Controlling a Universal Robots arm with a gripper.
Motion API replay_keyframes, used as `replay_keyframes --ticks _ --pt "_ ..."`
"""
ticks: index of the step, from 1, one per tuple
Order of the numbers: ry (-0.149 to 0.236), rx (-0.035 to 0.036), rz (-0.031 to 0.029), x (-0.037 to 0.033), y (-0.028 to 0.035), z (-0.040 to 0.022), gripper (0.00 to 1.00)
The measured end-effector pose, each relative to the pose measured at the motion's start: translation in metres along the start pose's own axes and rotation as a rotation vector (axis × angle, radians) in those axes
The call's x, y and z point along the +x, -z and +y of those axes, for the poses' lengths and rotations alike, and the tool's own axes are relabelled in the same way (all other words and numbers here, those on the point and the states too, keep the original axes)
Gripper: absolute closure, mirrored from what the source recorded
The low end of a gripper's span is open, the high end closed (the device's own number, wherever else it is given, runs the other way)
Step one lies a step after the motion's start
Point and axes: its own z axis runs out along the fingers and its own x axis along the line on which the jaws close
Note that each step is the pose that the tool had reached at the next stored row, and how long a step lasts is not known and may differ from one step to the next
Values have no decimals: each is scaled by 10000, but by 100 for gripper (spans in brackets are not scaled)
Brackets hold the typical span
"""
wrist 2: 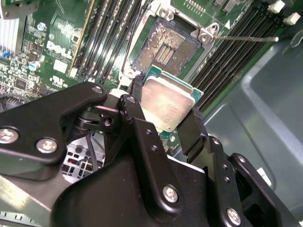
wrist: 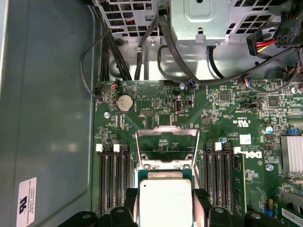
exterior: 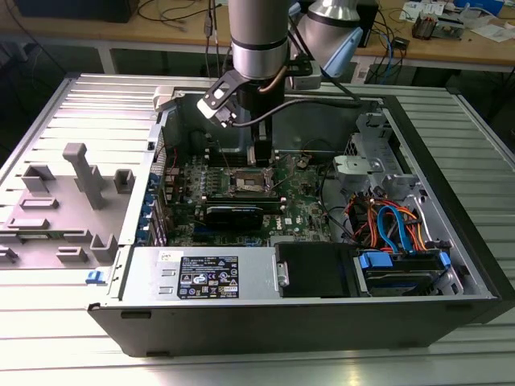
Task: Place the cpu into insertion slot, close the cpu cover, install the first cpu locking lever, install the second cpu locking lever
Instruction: 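Place the cpu into insertion slot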
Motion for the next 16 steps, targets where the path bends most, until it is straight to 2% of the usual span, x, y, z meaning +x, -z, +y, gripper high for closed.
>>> replay_keyframes --ticks 4,5,6,16 --pt "27 1 3 -2 -67 -55 45" --pt "68 2 7 -5 -138 -98 45" --pt "72 2 8 -6 -168 -103 45" --pt "72 3 7 -7 -178 -105 45"
